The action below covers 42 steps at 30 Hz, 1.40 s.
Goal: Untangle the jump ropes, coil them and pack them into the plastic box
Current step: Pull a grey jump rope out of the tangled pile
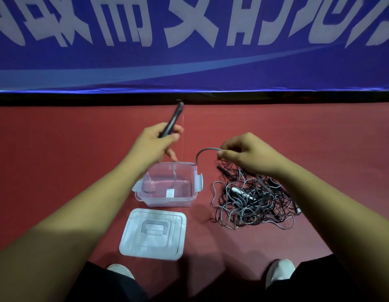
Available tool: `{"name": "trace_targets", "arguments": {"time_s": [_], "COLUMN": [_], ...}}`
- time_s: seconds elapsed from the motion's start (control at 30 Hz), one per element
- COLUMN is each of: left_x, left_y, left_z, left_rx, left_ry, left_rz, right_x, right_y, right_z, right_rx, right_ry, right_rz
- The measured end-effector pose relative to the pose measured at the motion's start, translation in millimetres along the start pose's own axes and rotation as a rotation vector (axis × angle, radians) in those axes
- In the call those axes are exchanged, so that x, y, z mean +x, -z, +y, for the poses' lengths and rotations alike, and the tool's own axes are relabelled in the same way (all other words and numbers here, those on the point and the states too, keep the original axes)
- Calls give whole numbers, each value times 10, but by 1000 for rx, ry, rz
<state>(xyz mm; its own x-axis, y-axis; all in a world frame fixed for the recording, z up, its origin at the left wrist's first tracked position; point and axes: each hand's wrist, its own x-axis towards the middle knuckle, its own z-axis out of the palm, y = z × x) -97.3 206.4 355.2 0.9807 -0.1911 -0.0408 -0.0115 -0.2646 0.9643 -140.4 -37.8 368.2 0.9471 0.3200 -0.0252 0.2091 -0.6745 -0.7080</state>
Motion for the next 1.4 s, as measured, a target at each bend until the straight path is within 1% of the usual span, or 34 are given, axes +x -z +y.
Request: {"name": "trace_targets", "arguments": {"time_s": [0.07, 0.1, 0.17, 0.2, 0.27, 0.33, 0.4, 0.47, 0.53, 0.57, 0.63, 0.73, 0.77, 0.8, 0.83, 0.9, 0.93, 0.97, 1.03, 1.13, 1.2, 1.23, 1.27, 1.3, 1.37, 1.4], "left_x": [-120, -163, -201, -203, -162, -90, -18, 27, 65, 82, 111, 159, 175, 190, 201, 192, 173, 143, 64, -87, -171, -196, -197, -185, -119, -87], "left_y": [-142, -193, -245, -248, -220, -139, -26, 53, 78, 78, 78, 145, 192, 244, 295, 350, 340, 303, 164, -133, -280, -323, -335, -323, -265, -233], "left_z": [71, 87, 100, 111, 115, 107, 77, 36, -4, -15, -26, -32, -46, -64, -85, -122, -130, -119, -52, 68, 81, 76, 57, 44, 21, 17], "left_rx": [-65, -63, -40, -38, -113, -272, -357, -379, -415, -426, -431, -432, -431, -425, -392, -213, -107, -29, -4, -144, -115, -88, -64, -50, -67, -124], "left_ry": [-33, -41, -45, -33, 12, 52, 67, 91, 131, 144, 154, 168, 184, 208, 234, 259, 241, 205, 124, 62, 47, 44, 41, 40, 45, 59], "left_rz": [-159, -211, -272, -272, -201, -79, 39, 138, 227, 264, 319, 398, 427, 453, 465, 437, 405, 367, 243, -82, -287, -356, -384, -370, -254, -177], "right_x": [13, 20, 38, 42, 32, 3, -31, -45, -47, -51, -53, -86, -107, -126, -140, -158, -157, -152, -132, -99, -56, -32, -13, -3, 7, 0], "right_y": [-79, -91, -85, -76, -41, 22, 107, 193, 281, 320, 372, 451, 473, 486, 500, 506, 492, 458, 333, 90, -7, -25, -26, -20, 2, 18], "right_z": [-128, -177, -230, -229, -161, -28, 107, 204, 241, 236, 249, 336, 352, 364, 377, 366, 335, 296, 187, -44, -144, -159, -157, -140, -46, 13], "right_rx": [84, 138, 217, 241, 250, 166, 71, 103, 125, 116, 47, -229, -275, -267, -195, 86, 202, 260, 226, 127, 163, 201, 238, 252, 180, 76], "right_ry": [46, 49, 40, 27, -19, -88, -154, -181, -172, -167, -179, -233, -245, -249, -248, -233, -217, -202, -165, -80, -37, -33, -36, -39, -46, -55], "right_rz": [15, 46, 99, 101, 58, -38, -126, -94, -29, -25, -62, -130, -136, -125, -96, -7, 34, 58, 47, -4, 60, 107, 137, 140, 60, -17]}}
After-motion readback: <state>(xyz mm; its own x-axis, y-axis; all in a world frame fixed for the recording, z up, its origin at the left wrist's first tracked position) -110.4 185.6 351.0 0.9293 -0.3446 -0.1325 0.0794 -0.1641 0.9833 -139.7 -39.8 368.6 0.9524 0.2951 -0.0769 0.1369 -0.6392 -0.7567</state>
